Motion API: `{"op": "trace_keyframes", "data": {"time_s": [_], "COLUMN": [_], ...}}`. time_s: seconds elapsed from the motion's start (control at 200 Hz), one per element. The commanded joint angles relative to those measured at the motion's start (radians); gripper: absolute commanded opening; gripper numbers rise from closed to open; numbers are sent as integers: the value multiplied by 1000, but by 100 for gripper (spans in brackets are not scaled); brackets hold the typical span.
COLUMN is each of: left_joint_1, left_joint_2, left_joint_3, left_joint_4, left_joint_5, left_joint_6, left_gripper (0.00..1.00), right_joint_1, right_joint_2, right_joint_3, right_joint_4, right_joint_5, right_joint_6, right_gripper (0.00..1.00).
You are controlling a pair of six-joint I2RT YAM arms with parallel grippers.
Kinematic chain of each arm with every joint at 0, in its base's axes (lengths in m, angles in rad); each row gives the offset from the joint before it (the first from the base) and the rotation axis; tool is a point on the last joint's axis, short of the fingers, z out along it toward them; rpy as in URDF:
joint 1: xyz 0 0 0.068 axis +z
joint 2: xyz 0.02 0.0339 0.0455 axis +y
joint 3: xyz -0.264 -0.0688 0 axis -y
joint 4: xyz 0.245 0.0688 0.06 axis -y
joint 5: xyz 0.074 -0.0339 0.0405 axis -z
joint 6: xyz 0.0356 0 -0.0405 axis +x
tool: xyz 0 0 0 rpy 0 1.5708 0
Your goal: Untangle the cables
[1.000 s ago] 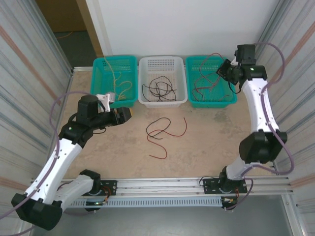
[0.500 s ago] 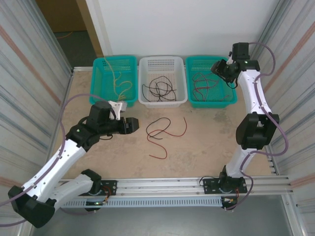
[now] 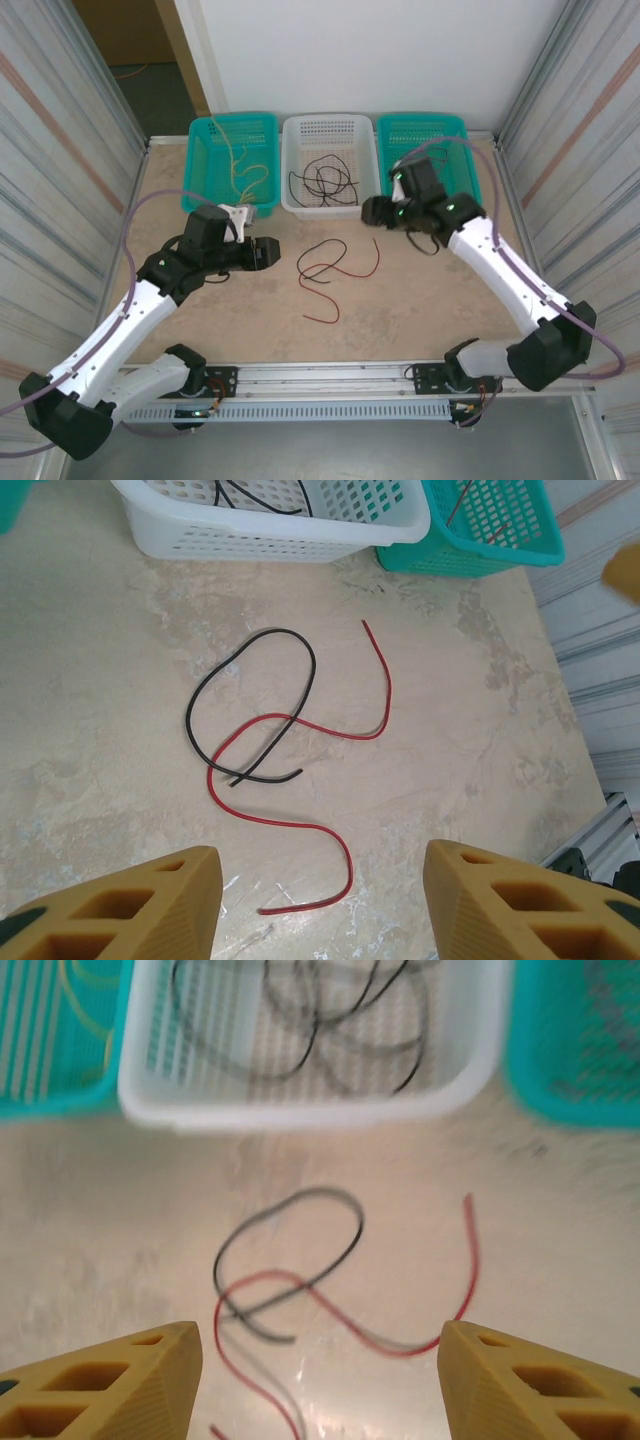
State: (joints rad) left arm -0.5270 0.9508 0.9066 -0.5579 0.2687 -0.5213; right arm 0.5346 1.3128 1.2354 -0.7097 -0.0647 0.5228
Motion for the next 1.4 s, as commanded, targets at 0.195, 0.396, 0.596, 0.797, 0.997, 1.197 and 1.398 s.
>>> {"op": "trace_keyframes", "data": {"time_s": [0.195, 0.396, 0.596, 0.797, 0.997, 1.197, 1.398], "left_joint_1": [23, 55, 69, 102, 113, 114, 114], "left_joint_2": [-21, -23, -51, -73, -69, -72, -72], "left_joint_3": [-1, -9, -10, -33, -33, -32, -48], "left_joint_4": [-18, -8, -26, -24, -10, -8, 28], "left_joint_5": [-68, -44, -41, -21, -3, 7, 71], "left_joint_6": [-30, -48, -45, -51, -57, -54, -58], "left_gripper": [49, 43, 42, 41, 40, 40, 44], "right_joint_1": [343, 423, 433, 433, 433, 435, 462], "right_joint_2": [157, 369, 554, 624, 678, 671, 529], "right_joint_3": [-187, -79, 47, 102, 146, 146, 84], "right_joint_4": [81, 89, 18, -25, -56, -56, 6], "right_joint_5": [115, 81, 26, 17, 4, 3, 54], "right_joint_6": [160, 144, 96, 88, 78, 76, 94], "right_gripper": [53, 55, 53, 51, 36, 9, 0]}}
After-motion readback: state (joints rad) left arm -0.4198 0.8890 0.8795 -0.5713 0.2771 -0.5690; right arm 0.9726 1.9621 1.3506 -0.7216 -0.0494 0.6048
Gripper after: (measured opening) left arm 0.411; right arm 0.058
